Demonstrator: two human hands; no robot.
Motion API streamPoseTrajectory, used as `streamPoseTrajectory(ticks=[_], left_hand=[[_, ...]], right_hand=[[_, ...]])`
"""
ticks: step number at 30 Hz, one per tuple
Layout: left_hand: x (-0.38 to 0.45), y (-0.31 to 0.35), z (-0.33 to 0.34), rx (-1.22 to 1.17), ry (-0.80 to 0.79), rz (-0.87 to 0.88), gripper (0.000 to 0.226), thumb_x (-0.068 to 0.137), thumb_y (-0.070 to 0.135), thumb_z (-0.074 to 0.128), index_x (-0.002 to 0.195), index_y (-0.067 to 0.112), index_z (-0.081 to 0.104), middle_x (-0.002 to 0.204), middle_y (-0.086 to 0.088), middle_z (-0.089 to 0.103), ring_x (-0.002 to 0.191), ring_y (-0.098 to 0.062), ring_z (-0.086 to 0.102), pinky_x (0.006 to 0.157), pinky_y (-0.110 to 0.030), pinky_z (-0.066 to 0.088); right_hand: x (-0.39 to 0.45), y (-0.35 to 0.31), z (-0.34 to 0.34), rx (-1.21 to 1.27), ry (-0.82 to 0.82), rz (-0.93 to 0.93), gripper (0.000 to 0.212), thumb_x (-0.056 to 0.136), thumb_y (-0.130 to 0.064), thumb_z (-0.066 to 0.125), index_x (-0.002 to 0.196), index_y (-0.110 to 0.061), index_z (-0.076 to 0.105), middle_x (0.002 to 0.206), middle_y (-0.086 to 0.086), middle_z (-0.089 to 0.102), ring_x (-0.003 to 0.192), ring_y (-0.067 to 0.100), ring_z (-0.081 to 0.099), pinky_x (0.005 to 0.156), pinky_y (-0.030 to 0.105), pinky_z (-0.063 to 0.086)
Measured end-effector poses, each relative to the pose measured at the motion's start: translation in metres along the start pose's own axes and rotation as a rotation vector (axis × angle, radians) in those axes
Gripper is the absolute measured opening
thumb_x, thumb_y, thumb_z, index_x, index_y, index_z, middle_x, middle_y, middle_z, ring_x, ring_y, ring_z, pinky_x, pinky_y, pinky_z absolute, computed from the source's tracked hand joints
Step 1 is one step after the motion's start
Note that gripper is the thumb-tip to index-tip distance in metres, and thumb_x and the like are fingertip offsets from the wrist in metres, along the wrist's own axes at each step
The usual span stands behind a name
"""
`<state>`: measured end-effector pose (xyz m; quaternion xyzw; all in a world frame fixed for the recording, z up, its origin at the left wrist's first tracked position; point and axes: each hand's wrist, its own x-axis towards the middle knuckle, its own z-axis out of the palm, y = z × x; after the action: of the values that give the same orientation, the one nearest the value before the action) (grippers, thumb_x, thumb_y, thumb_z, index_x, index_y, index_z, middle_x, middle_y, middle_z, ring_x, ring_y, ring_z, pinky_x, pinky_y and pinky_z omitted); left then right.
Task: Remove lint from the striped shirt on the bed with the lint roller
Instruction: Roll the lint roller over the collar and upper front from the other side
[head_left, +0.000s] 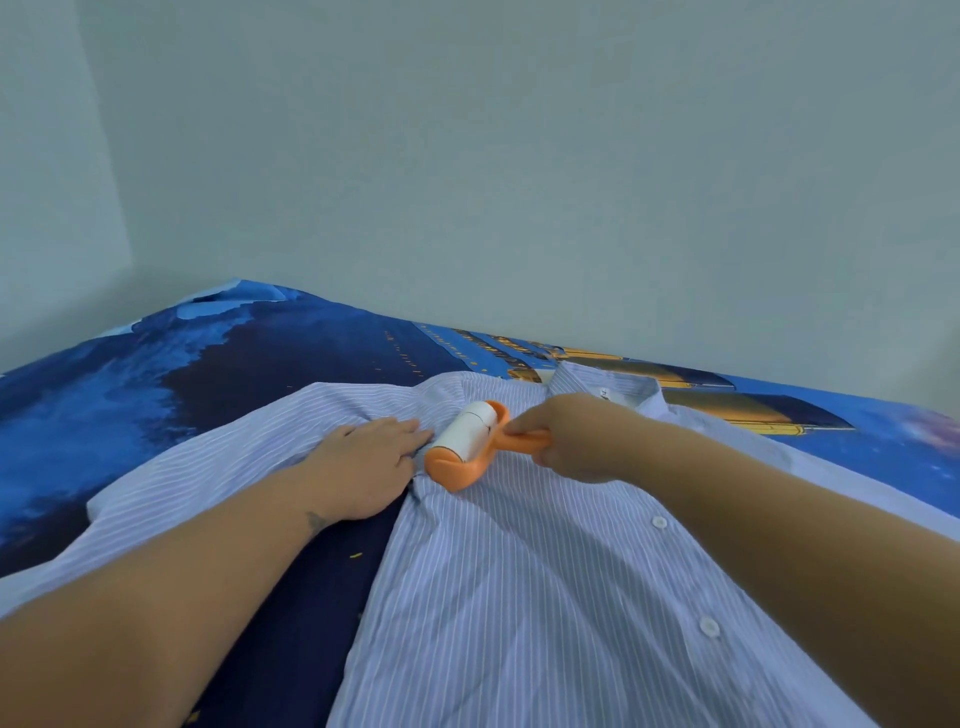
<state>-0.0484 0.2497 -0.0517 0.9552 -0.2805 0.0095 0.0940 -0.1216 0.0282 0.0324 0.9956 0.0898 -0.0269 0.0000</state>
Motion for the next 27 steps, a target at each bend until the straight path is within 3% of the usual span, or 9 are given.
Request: streamPoseTrajectory(ticks=[5, 9, 14, 16, 19, 21, 24, 27], left_hand=[[-0.001, 0.0, 0.0, 0.008, 0.006, -0.005, 0.05, 0.099, 0.025, 0.028, 0.149, 0.035, 0.024, 0.159, 0.012, 0.018, 0.146, -0.009, 0.014, 0.116, -0.037, 0.015], [-0.003, 0.001, -0.001, 0.002, 0.021, -0.003, 0.049, 0.099, 0.025, 0.029, 0.148, 0.034, 0.028, 0.158, 0.012, 0.021, 0.145, -0.01, 0.018, 0.115, -0.036, 0.017], [-0.014, 0.005, -0.003, -0.111, 0.164, -0.006, 0.041, 0.095, 0.022, 0.038, 0.133, 0.029, 0.05, 0.139, 0.008, 0.05, 0.127, -0.014, 0.045, 0.104, -0.033, 0.035], [-0.019, 0.007, -0.005, -0.112, 0.201, -0.004, 0.037, 0.094, 0.021, 0.04, 0.127, 0.028, 0.055, 0.131, 0.007, 0.054, 0.118, -0.015, 0.05, 0.098, -0.033, 0.041], [-0.029, 0.006, -0.009, -0.105, 0.224, -0.006, 0.034, 0.095, 0.022, 0.041, 0.124, 0.028, 0.056, 0.129, 0.008, 0.053, 0.116, -0.015, 0.051, 0.096, -0.036, 0.044], [-0.035, 0.005, -0.013, -0.1, 0.243, 0.003, 0.033, 0.096, 0.021, 0.041, 0.124, 0.028, 0.057, 0.128, 0.008, 0.053, 0.115, -0.017, 0.052, 0.094, -0.038, 0.045], [-0.045, 0.001, -0.021, -0.053, 0.27, 0.006, 0.034, 0.096, 0.019, 0.041, 0.125, 0.028, 0.055, 0.13, 0.008, 0.054, 0.114, -0.019, 0.054, 0.095, -0.038, 0.044], [-0.053, -0.009, -0.031, -0.02, 0.282, -0.063, 0.041, 0.091, 0.014, 0.046, 0.126, 0.032, 0.055, 0.128, 0.008, 0.054, 0.111, -0.02, 0.054, 0.092, -0.035, 0.044]], right_hand=[[-0.006, 0.007, -0.009, -0.011, -0.039, -0.019, 0.034, 0.094, -0.029, 0.049, 0.124, -0.041, 0.058, 0.103, -0.006, 0.059, 0.088, 0.016, 0.052, 0.073, 0.032, 0.044], [-0.022, 0.019, -0.025, -0.082, -0.116, 0.005, 0.037, 0.092, -0.026, 0.051, 0.126, -0.042, 0.056, 0.101, -0.012, 0.054, 0.086, 0.01, 0.049, 0.061, 0.017, 0.034], [-0.037, 0.037, -0.049, -0.034, -0.114, 0.083, 0.039, 0.085, -0.019, 0.059, 0.113, -0.046, 0.061, 0.093, -0.012, 0.062, 0.083, 0.014, 0.059, 0.078, 0.032, 0.049], [-0.04, 0.042, -0.059, 0.156, -0.084, 0.104, 0.039, 0.082, -0.013, 0.06, 0.1, -0.047, 0.064, 0.081, -0.009, 0.067, 0.073, 0.015, 0.061, 0.072, 0.033, 0.051], [-0.039, 0.038, -0.063, 0.293, 0.006, 0.099, 0.03, 0.077, -0.024, 0.061, 0.091, -0.051, 0.063, 0.074, -0.005, 0.071, 0.063, 0.01, 0.061, 0.063, 0.028, 0.046], [-0.035, 0.032, -0.06, 0.344, 0.03, 0.118, 0.027, 0.072, -0.033, 0.061, 0.093, -0.05, 0.063, 0.079, -0.001, 0.071, 0.064, 0.012, 0.06, 0.063, 0.028, 0.045], [-0.024, 0.02, -0.055, 0.4, 0.051, 0.131, 0.029, 0.078, -0.023, 0.061, 0.103, -0.038, 0.065, 0.083, 0.004, 0.069, 0.063, 0.015, 0.058, 0.061, 0.029, 0.046], [-0.016, 0.006, -0.049, 0.406, 0.08, 0.171, 0.026, 0.076, -0.052, 0.058, 0.077, -0.028, 0.066, 0.058, -0.005, 0.061, 0.045, 0.008, 0.049, 0.042, 0.018, 0.038]])
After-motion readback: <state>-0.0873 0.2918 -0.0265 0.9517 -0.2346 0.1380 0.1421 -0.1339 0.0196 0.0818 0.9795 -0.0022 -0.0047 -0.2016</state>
